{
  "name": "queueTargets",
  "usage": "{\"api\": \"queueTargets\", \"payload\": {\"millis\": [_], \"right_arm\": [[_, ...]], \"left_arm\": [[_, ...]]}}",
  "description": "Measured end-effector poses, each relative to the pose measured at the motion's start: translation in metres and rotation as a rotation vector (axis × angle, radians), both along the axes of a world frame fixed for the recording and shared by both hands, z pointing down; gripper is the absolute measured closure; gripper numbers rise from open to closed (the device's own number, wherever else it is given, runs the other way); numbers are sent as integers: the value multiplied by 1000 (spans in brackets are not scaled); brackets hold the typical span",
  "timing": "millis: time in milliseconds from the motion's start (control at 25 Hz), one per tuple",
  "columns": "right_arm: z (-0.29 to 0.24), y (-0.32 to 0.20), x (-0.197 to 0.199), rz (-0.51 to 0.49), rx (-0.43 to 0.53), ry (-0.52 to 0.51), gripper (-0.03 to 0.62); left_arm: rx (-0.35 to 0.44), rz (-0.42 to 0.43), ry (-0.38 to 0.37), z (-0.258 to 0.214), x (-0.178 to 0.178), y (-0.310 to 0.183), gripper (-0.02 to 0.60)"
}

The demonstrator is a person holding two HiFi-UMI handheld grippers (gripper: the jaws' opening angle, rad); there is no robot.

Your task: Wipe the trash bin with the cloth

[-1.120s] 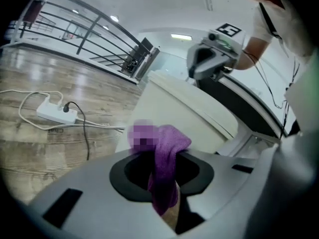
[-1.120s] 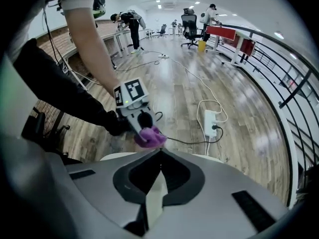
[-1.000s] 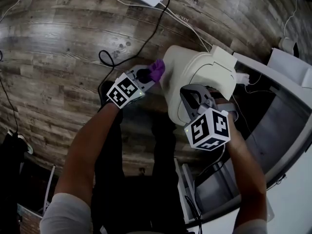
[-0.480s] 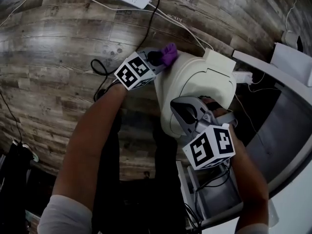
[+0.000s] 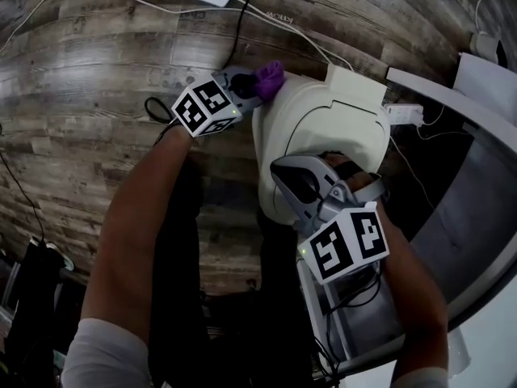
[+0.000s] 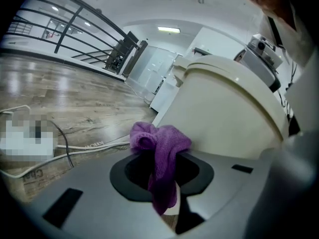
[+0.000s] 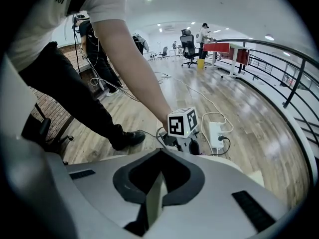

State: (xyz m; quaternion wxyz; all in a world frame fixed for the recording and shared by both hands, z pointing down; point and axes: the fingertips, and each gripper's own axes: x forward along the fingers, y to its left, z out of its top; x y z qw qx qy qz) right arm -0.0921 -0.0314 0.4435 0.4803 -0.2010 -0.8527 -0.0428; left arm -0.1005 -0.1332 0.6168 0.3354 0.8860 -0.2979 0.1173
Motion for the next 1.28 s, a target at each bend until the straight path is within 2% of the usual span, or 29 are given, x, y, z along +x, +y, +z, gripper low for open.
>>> {"api": "queueTargets", "payload": {"millis": [320, 680, 1160, 1280], "right_arm": [[0, -1, -1, 2, 4, 9, 586], [1, 0, 0, 9, 10, 27, 586], [1, -1, 2, 2, 68, 42, 586], [0, -1, 4, -2, 88, 51, 586]], "left_arm": [[41, 21, 19, -16, 3, 19, 495], [81, 110, -14, -19, 19, 70, 494], [105, 82, -32, -16, 46, 132, 492], [114, 99, -30, -16, 56, 150, 494]]}}
